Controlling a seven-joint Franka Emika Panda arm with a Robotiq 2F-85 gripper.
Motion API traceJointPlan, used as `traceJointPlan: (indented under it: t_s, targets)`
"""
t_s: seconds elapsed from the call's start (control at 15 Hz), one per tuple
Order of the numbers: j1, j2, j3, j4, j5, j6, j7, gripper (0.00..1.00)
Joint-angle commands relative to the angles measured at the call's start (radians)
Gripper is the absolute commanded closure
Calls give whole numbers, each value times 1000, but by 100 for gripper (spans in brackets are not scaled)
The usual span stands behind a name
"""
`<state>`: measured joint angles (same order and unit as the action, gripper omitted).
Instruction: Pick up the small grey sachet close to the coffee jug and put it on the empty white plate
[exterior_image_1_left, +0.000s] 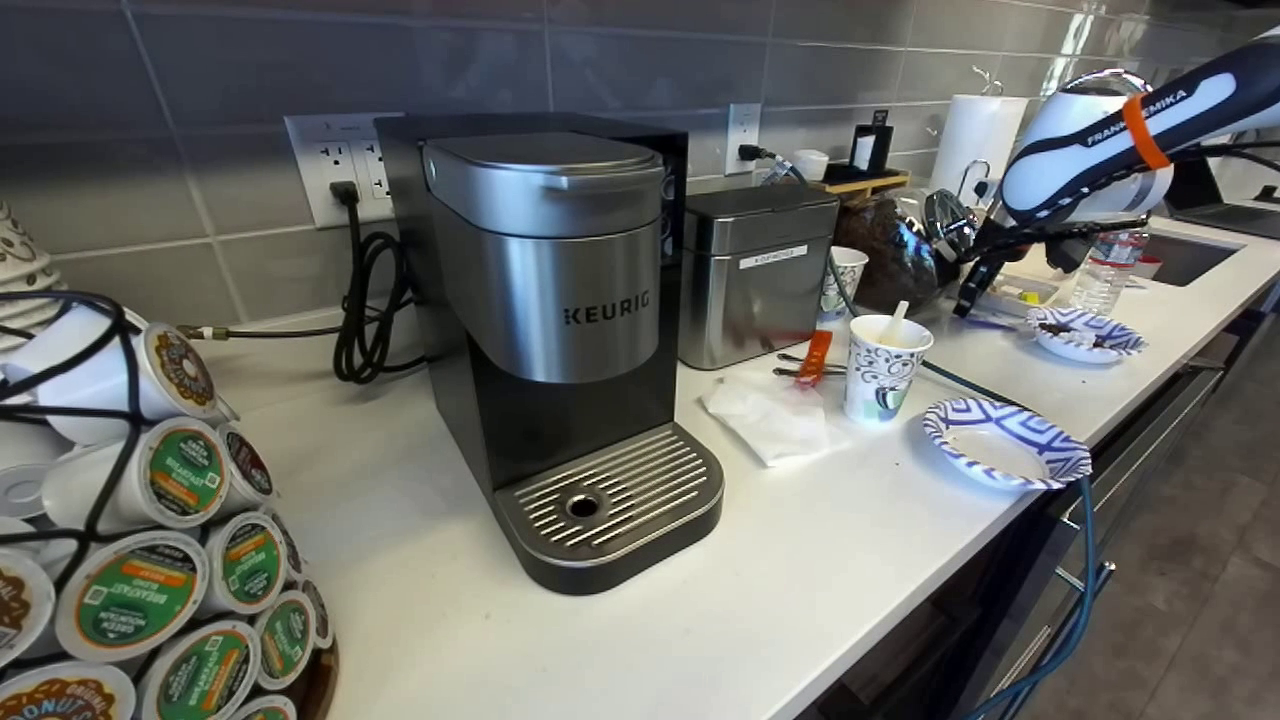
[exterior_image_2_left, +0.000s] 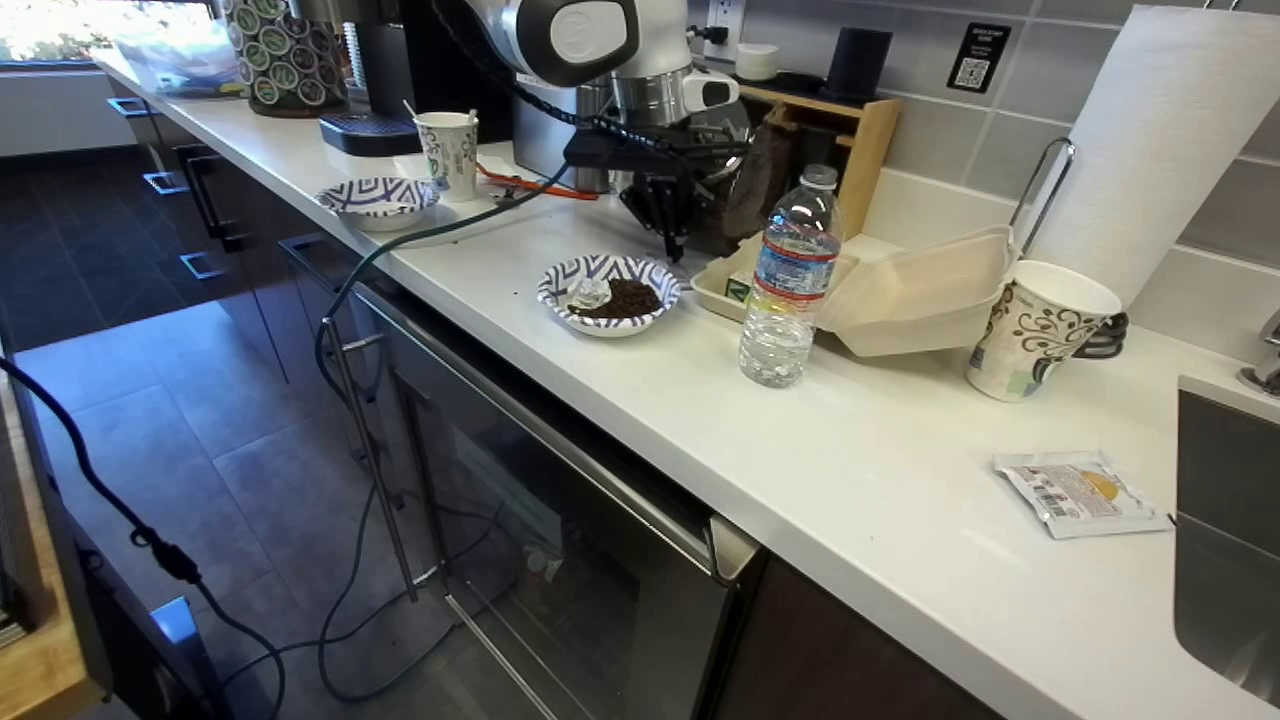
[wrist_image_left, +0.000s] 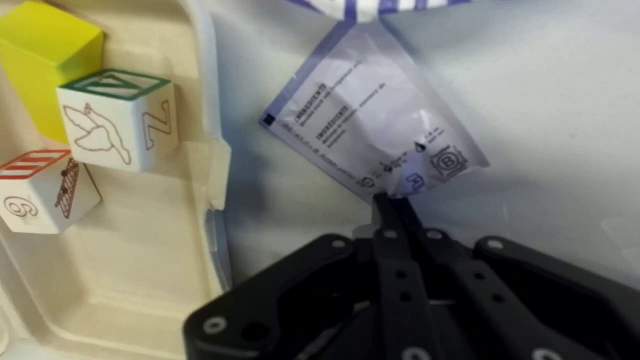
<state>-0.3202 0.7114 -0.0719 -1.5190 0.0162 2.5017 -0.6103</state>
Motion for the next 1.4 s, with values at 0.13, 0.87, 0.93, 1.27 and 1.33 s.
traceJointPlan:
  t_s: [0.13,0.87,0.93,1.27,1.33]
  targets:
    - [-89,-104,112,-145,19,-18,-209,100]
    - [-112,-457,239,-636,231,45,-840,100]
    - [-95,-504,226,-690,242,81,-862,100]
    - [-26,-523,161,-697,260,104,-855,98]
    - [-23,-535,157,-707,260,104,-857,98]
